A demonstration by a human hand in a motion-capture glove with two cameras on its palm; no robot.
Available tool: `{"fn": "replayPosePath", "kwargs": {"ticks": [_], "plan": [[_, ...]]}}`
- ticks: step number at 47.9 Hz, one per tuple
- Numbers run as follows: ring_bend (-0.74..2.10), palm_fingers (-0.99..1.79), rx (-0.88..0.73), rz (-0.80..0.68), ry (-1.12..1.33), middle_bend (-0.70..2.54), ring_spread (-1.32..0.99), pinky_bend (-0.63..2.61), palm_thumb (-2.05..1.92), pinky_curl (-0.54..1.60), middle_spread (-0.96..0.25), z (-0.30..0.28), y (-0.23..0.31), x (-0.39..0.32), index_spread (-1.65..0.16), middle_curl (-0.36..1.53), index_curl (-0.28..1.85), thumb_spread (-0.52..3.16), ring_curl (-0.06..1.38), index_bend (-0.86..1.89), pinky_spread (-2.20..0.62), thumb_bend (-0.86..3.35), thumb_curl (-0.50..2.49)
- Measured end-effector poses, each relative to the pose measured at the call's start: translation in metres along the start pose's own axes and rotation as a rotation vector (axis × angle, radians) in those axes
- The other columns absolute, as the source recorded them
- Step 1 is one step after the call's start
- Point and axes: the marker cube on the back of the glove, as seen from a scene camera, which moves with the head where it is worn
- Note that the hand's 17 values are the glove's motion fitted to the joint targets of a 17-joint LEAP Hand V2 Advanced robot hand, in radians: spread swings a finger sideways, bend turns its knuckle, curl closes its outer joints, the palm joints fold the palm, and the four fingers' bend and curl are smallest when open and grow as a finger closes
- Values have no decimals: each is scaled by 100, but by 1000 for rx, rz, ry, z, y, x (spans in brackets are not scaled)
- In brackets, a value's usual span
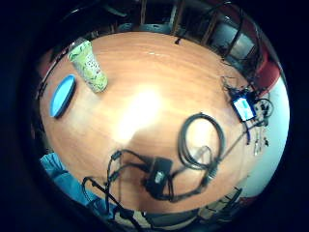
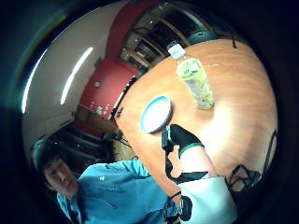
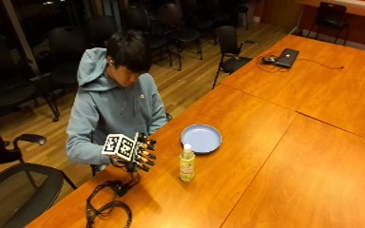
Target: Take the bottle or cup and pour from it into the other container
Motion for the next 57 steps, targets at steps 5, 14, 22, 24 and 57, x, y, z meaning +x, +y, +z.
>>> {"fn": "replayPosePath", "kwargs": {"ticks": [5,14,22,24,57], "plan": [[55,9,18,13,-104,24,14,82,63,32,9,14,-10,12,-29,33,13,95,31,8,23,-3,42],[57,7,41,20,-287,26,14,84,63,31,10,43,-37,30,-29,33,12,92,31,9,24,-3,42],[59,6,-32,26,-428,26,14,84,64,31,11,78,-60,29,-29,33,12,91,31,10,24,-3,42],[59,5,-52,26,-454,26,14,85,64,31,11,90,-65,28,-29,33,12,90,31,10,24,-3,42],[68,92,142,117,-817,50,-4,65,101,23,2,170,-124,-14,-17,42,22,71,32,21,6,4,50]]}}
